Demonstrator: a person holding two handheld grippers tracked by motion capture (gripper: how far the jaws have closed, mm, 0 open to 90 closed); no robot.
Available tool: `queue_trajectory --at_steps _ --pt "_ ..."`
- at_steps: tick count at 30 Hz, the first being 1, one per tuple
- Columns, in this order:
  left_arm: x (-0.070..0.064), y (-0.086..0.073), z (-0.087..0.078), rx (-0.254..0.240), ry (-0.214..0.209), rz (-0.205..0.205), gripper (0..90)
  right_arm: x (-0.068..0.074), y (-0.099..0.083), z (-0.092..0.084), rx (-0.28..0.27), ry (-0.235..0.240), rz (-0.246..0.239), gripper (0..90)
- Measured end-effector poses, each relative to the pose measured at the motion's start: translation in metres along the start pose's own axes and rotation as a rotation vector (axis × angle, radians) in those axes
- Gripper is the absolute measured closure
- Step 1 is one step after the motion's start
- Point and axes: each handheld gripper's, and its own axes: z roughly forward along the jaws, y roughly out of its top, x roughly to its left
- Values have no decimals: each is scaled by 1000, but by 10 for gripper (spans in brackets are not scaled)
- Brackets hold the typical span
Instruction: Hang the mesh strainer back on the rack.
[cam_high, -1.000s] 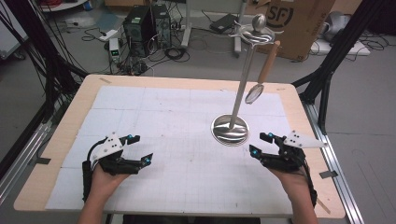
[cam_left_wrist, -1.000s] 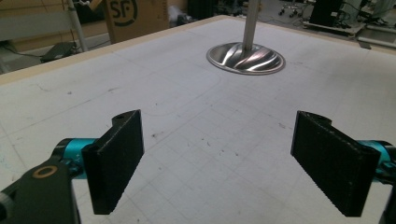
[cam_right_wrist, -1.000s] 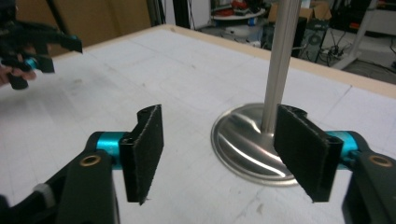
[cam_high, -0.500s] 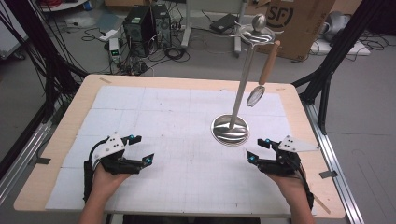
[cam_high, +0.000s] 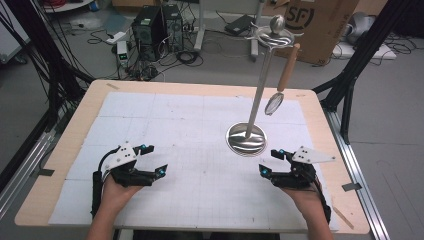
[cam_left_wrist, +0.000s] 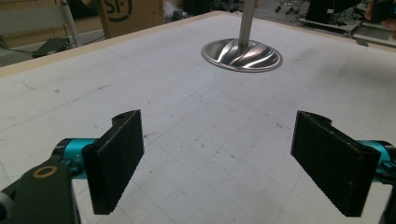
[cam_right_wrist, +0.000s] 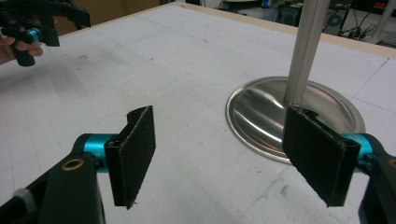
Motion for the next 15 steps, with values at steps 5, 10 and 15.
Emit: queue_trajectory --at_steps 5,10,15 --pt "-2 2 3 -2 2 12 177 -2 -3 -3 3 -16 13 234" --pt "-1 1 7 3 2 10 177 -3 -6 -7 8 -31 25 221" --pt "-2 3 5 -4 8 11 177 -4 -8 -5 17 -32 31 217"
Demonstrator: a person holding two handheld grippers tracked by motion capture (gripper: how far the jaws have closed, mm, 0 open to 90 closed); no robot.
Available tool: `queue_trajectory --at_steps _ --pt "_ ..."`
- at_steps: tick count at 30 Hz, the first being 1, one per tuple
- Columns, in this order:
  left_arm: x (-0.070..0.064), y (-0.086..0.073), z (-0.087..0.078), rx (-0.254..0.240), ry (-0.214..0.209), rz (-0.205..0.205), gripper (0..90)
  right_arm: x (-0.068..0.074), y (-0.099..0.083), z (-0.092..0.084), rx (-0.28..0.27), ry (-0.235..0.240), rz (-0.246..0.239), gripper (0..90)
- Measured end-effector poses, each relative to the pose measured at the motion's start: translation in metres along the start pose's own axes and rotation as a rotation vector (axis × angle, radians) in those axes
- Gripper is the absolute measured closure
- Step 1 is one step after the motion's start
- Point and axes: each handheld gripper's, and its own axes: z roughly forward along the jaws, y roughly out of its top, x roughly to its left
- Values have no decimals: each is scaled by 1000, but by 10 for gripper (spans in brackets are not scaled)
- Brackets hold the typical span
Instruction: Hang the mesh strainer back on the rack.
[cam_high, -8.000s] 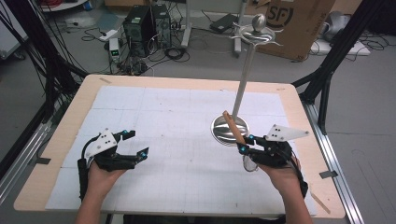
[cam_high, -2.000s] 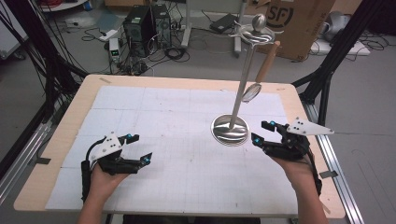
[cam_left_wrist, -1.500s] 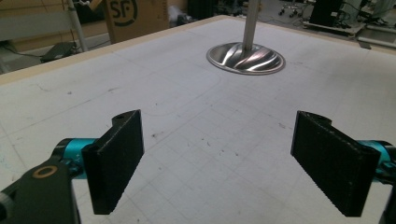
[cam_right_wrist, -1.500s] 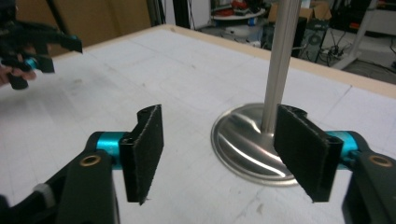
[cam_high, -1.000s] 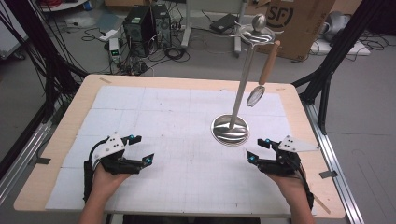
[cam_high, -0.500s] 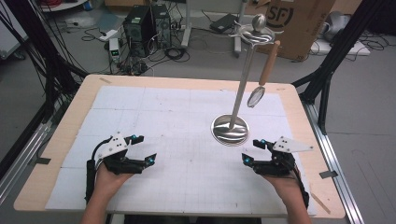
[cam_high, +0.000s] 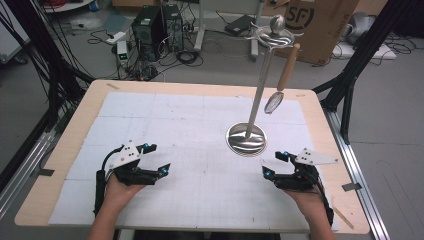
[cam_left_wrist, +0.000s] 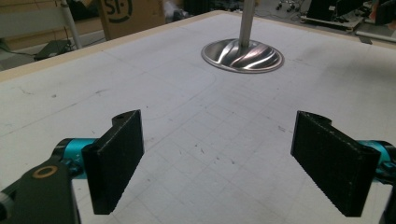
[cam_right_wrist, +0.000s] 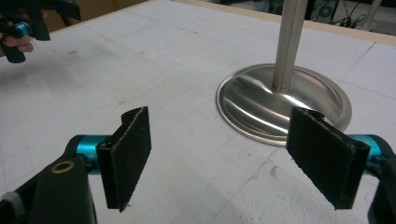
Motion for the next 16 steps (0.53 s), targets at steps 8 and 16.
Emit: queue_trajectory --at_steps 8,16 --pt "0 -2 -2 17 -2 -5 177 0 2 1 -7 6 0 216" --pt "0 -1 -2 18 -4 -7 177 2 2 4 0 16 -6 216"
